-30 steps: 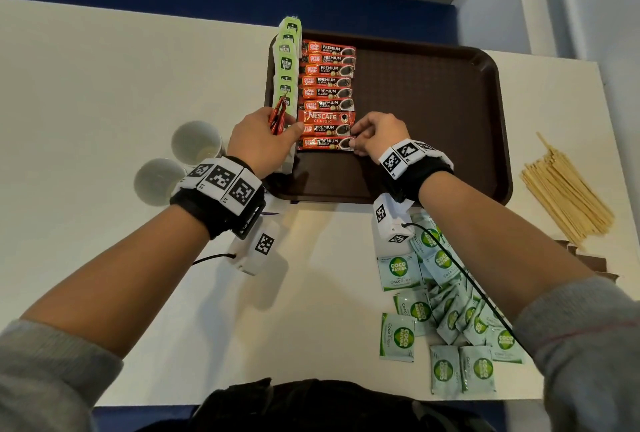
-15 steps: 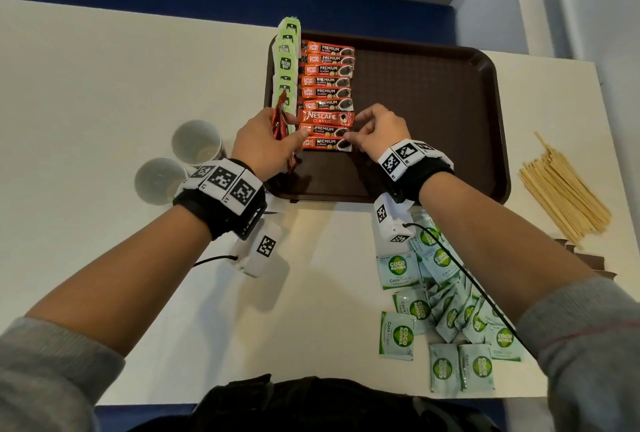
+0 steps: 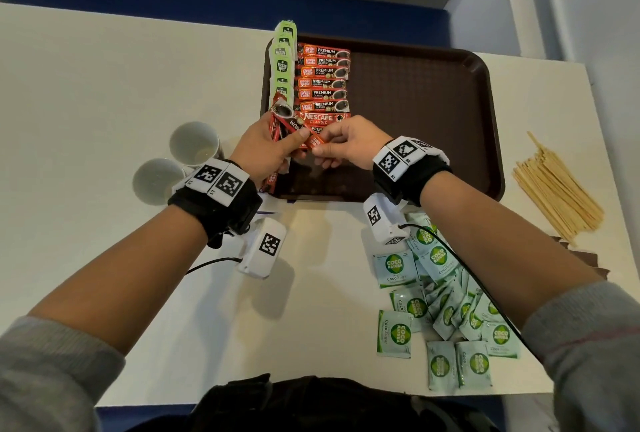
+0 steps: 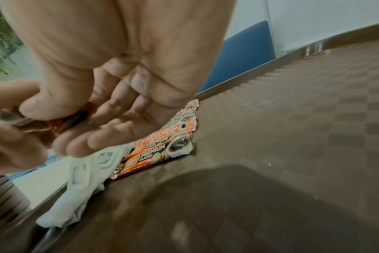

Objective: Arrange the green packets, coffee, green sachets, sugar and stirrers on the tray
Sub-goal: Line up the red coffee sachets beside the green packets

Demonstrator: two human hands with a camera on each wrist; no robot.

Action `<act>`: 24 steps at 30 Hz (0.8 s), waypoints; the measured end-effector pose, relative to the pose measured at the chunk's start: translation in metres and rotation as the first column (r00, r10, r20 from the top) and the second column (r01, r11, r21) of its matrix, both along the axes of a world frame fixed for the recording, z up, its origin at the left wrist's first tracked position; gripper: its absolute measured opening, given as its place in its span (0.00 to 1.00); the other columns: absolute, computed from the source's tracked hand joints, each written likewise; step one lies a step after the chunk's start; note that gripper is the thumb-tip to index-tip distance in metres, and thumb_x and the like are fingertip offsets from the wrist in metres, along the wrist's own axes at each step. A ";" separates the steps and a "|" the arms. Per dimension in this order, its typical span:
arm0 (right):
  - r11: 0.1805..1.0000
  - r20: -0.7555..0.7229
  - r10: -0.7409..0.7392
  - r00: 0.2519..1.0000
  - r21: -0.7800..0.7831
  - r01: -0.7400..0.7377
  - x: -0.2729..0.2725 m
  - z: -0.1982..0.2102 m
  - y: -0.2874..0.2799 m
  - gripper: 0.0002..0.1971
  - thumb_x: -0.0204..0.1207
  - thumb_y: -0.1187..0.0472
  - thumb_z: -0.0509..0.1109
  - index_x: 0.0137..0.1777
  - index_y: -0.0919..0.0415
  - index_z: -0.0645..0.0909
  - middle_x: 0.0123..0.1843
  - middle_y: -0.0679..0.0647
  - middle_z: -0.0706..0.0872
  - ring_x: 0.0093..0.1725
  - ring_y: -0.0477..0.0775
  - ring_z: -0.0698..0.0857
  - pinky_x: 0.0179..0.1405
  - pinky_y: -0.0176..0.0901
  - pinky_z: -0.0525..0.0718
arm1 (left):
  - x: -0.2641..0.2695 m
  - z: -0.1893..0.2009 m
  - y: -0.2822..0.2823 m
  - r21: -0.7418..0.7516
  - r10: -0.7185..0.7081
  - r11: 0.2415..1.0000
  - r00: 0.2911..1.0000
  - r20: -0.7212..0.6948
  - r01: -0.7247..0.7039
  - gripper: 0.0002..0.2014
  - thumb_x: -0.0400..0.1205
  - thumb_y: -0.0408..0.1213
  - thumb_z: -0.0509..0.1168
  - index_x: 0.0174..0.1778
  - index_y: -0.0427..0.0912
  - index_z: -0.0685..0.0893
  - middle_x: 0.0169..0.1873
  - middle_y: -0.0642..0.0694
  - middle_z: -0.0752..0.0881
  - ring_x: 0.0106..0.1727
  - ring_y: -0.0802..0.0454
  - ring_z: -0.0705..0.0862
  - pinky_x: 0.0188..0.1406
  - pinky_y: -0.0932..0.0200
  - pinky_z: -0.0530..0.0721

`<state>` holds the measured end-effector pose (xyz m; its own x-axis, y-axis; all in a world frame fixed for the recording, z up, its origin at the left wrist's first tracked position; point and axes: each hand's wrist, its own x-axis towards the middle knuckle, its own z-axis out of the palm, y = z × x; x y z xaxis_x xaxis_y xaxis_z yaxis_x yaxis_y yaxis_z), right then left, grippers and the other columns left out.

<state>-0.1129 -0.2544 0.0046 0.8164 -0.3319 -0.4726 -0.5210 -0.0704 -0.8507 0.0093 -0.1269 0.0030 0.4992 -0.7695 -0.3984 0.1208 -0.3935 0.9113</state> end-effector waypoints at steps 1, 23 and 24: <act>1.000 -0.006 -0.004 1.000 -0.022 0.004 -0.001 -0.001 -0.002 0.04 0.77 0.68 0.69 0.43 0.60 0.82 0.34 0.50 0.87 0.30 0.38 0.87 0.31 0.27 0.82 | 0.000 0.001 0.000 0.002 0.022 1.000 1.000 0.006 -0.022 0.16 0.81 0.45 0.68 0.62 0.44 0.77 0.46 0.45 0.88 0.34 0.53 0.83 0.19 0.67 0.75; 0.956 0.014 -0.027 1.000 -0.292 0.030 0.006 0.002 -0.012 0.10 0.71 0.59 0.77 0.51 0.60 0.85 0.47 0.54 0.88 0.49 0.54 0.88 0.54 0.55 0.87 | -0.006 -0.001 -0.004 0.111 -0.030 0.994 0.972 0.232 0.004 0.09 0.77 0.49 0.72 0.48 0.50 0.83 0.32 0.56 0.83 0.28 0.64 0.77 0.30 0.67 0.75; 0.969 0.044 -0.075 0.996 -0.231 0.083 0.005 0.003 -0.012 0.10 0.71 0.63 0.77 0.51 0.58 0.83 0.48 0.53 0.88 0.51 0.54 0.88 0.53 0.53 0.88 | -0.007 -0.003 -0.003 0.125 -0.046 0.992 0.974 0.223 0.018 0.12 0.76 0.49 0.72 0.52 0.49 0.83 0.35 0.56 0.85 0.31 0.64 0.80 0.31 0.67 0.76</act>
<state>-0.1079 -0.2667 0.0074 0.7978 -0.4931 -0.3468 -0.5032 -0.2278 -0.8336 0.0027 -0.1304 0.0001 0.5626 -0.7392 -0.3701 -0.0958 -0.5030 0.8590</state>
